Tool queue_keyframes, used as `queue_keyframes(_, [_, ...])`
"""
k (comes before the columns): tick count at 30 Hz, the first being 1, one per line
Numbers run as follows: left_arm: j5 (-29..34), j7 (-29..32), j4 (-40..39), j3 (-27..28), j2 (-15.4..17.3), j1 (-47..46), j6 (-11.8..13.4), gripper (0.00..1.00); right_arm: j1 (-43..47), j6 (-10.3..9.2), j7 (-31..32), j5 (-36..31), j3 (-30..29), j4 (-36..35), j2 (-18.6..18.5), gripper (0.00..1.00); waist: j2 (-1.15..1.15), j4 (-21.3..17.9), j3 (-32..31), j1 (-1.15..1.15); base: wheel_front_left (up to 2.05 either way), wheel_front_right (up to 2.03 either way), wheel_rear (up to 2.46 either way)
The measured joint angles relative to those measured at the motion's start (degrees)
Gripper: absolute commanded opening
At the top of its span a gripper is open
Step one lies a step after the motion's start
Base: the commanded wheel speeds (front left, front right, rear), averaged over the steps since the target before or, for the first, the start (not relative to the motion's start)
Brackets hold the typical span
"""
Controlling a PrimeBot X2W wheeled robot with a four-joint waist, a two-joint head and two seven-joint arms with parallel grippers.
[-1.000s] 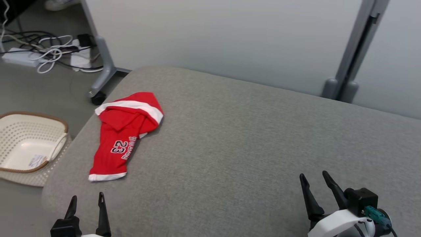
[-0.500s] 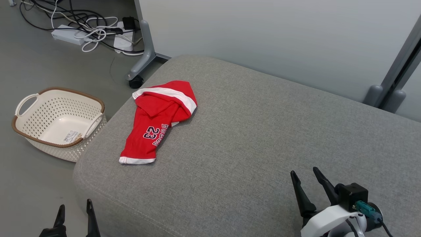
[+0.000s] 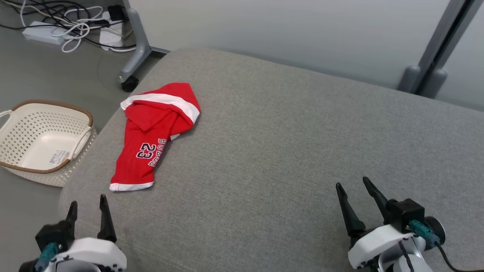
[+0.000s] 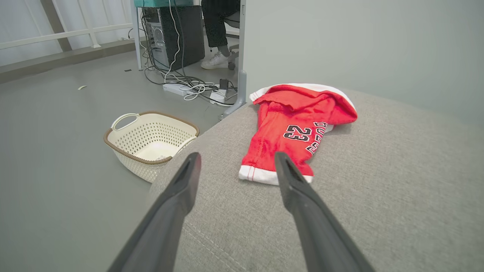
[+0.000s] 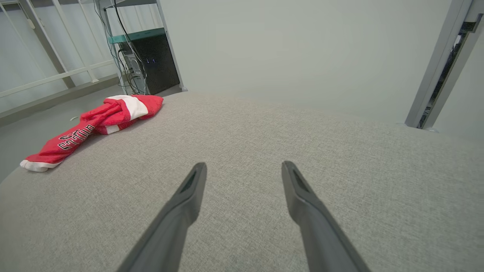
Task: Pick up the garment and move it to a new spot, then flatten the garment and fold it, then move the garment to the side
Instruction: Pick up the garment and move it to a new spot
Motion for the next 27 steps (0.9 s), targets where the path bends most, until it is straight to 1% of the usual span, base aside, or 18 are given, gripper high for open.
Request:
queue_keyframes(4, [0.3, 0.0, 4.2, 0.6, 0.5, -6.8, -1.4, 1.0, -1.7, 0.0, 0.0, -2.2, 0.0, -1.5, 0.0, 1.0, 0.0, -2.4, 3.1, 0.0, 0.0, 0.0, 0.0])
queue_keyframes(7, [0.8, 0.0, 8.8, 0.8, 2.1, -12.8, -2.4, 1.0, -3.0, 0.0, 0.0, -3.3, -0.2, -2.4, -0.1, 1.0, 0.0, -4.3, 5.6, 0.0, 0.0, 0.0, 0.0])
queue_keyframes(10, [1.0, 0.0, 15.3, 0.9, 4.1, -18.5, -3.0, 1.0, -4.3, 0.0, 0.0, -3.8, -0.1, -3.4, -0.9, 1.0, 0.0, -6.2, 8.1, 0.0, 0.0, 0.0, 0.0])
queue_keyframes(14, [0.8, 0.1, 24.2, 1.5, 7.1, -25.3, -2.9, 1.0, -5.8, 0.0, 0.0, -4.3, -0.1, -4.5, -1.6, 1.0, 0.0, -9.0, 11.4, 0.0, 0.0, 0.0, 0.0])
queue_keyframes(16, [0.7, 1.3, 28.4, 1.7, 8.7, -28.2, -2.3, 1.0, -6.3, 0.0, 0.0, -4.3, -0.4, -4.8, -2.1, 1.0, 0.0, -10.3, 12.9, 0.0, 0.0, 0.0, 0.0])
queue_keyframes(19, [0.7, 1.8, 33.3, 2.0, 10.3, -30.4, -1.6, 1.0, -6.5, 0.0, 0.0, -4.3, -0.7, -4.8, -2.6, 1.0, 0.0, -12.4, 14.8, 0.0, 0.0, 0.0, 0.0])
queue_keyframes(21, [0.0, 2.6, 36.0, 2.5, 10.9, -31.7, -1.4, 1.0, -6.7, 0.0, 0.0, -4.2, -1.0, -4.9, -2.6, 1.0, 0.0, -13.7, 15.8, 0.0, 0.0, 0.0, 0.0])
queue_keyframes(24, [-2.0, 5.1, 40.0, 4.0, 10.8, -33.0, -1.0, 1.0, -7.0, 0.0, 0.0, -4.2, -1.5, -5.2, -2.6, 1.0, 0.0, -15.3, 17.0, 0.0, 0.0, 0.0, 0.0])
queue_keyframes(25, [-2.4, 5.3, 40.7, 4.2, 11.0, -33.2, -0.9, 0.33, -7.0, 0.0, 0.0, -4.2, -1.6, -5.2, -2.5, 1.0, 0.0, -15.8, 17.2, 0.0, 0.0, 0.0, 0.0])
queue_keyframes(26, [-2.4, 5.5, 41.1, 4.2, 11.4, -33.5, -1.0, 0.0, -7.1, 0.0, 0.0, -4.2, -1.5, -5.2, -2.4, 1.0, 0.0, -16.3, 17.3, 0.0, 0.0, 0.0, 0.0])
queue_keyframes(27, [-2.5, 5.5, 41.4, 4.2, 12.0, -33.5, -1.0, 0.0, -7.1, 0.0, 0.0, -4.1, -1.6, -5.2, -2.2, 1.0, 0.0, -16.7, 17.4, 0.0, 0.0, 0.0, 0.0])
